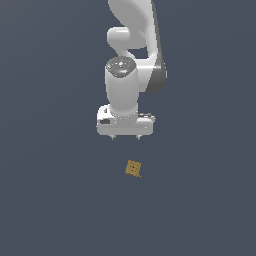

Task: Pick up the object and move it to a goal position.

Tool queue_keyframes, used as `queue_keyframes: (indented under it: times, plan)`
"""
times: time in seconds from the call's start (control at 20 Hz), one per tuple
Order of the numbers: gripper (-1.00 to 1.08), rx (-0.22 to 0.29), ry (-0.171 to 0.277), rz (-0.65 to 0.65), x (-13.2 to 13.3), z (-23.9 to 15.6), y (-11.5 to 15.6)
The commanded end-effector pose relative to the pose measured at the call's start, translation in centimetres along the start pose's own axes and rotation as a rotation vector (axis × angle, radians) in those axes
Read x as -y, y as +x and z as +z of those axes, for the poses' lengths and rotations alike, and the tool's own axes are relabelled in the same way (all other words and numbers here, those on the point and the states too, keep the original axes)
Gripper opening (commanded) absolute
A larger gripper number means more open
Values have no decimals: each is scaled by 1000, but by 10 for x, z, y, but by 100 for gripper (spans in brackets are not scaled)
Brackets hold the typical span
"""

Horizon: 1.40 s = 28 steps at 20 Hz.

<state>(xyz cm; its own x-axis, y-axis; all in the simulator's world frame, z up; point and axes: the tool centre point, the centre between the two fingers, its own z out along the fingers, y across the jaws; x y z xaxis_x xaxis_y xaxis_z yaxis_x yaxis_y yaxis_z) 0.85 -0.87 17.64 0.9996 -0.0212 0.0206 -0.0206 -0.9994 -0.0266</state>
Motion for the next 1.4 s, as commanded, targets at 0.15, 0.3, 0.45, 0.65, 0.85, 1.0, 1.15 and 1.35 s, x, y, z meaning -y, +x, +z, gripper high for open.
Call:
queue_keyframes:
  times: [0.15, 0.3, 0.45, 0.65, 0.85, 1.0, 1.15, 1.35]
  plan:
    - [100, 1, -2, -21, 0, 2, 1]
    - [100, 2, -4, -54, 1, 4, 3]
    - [100, 4, -7, -100, 2, 8, 6]
    - [100, 8, -12, -184, 5, 15, 10]
    - [100, 12, -17, -292, 8, 24, 16]
    - [100, 17, -20, -385, 10, 32, 21]
    - [100, 21, -23, -478, 13, 40, 25]
    - [100, 26, -24, -602, 16, 51, 32]
